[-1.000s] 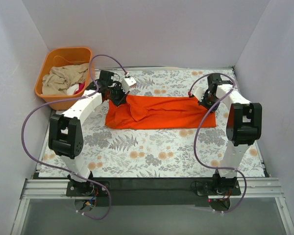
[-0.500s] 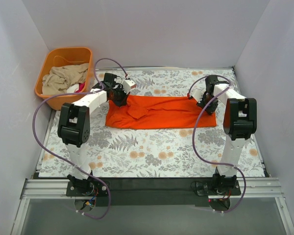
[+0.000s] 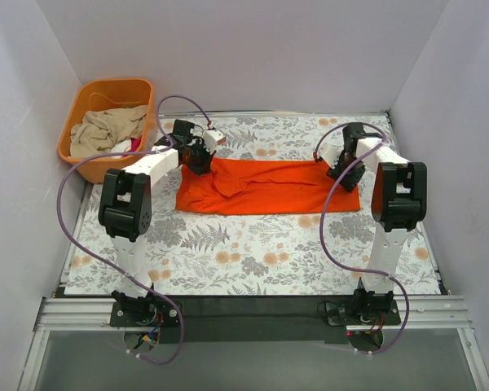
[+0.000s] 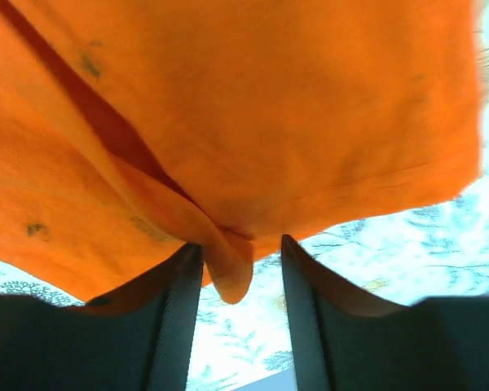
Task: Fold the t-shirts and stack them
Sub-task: Fold the tshirt
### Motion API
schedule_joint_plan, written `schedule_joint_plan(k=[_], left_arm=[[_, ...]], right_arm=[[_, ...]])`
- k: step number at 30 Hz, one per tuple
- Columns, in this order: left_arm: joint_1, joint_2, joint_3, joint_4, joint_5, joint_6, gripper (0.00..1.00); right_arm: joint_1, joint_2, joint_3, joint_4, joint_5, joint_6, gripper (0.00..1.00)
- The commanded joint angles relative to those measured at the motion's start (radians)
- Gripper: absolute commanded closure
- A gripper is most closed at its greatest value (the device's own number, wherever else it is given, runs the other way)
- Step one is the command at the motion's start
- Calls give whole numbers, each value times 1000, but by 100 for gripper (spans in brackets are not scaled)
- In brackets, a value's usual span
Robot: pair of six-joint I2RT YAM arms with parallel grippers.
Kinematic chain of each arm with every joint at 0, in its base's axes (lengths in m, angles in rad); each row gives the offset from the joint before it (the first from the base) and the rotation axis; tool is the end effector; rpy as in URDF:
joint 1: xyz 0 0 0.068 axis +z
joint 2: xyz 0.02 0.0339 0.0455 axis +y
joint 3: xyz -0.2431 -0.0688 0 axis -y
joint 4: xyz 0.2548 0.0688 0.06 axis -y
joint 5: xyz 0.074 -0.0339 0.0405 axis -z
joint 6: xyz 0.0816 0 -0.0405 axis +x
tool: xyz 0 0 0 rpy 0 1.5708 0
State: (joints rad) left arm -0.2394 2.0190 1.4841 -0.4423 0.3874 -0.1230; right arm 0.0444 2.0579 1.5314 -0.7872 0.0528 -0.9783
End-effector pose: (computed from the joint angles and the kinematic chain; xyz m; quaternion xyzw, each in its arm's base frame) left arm 0.4384 -0.1387 0.1304 0.1108 0.9335 -0.2328 0.2491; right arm 0.4235 0.0145 0.1018 -0.4822 0.8662 -0.0811 0.1026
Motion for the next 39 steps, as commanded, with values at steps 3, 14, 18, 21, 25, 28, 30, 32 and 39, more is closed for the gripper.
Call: schedule_joint_plan(k=[3,14,18,21,25,28,30,32,39], left_arm=[[18,-2,57,5,-45,-64,71],[46,-200,42,-126,199,-106,52],[-6,-252,-63,-222,220,117,52],[-69,-261,-113,-229,197,180,52],[-146,-235,-156,-188,127,223,51],[-176,-195,-140,-162,90,218,51],[-189,-180,-125,-148,70,209,50],[-202,-161,-125,-125,42,212,50],[-228,-106,-117,-122,2,233,54]], right_arm=[[24,-73,131,-50,-132,78,54],[75,-116,121,-129,-182,112,56],[66,-102,95,-138,-192,133,57],[57,-102,84,-153,-195,148,59],[40,-110,59,-167,-185,151,60],[19,-111,46,-175,-183,148,60],[0,-113,42,-182,-185,147,60],[-12,-113,35,-184,-185,145,60],[-34,-107,27,-185,-182,141,60]])
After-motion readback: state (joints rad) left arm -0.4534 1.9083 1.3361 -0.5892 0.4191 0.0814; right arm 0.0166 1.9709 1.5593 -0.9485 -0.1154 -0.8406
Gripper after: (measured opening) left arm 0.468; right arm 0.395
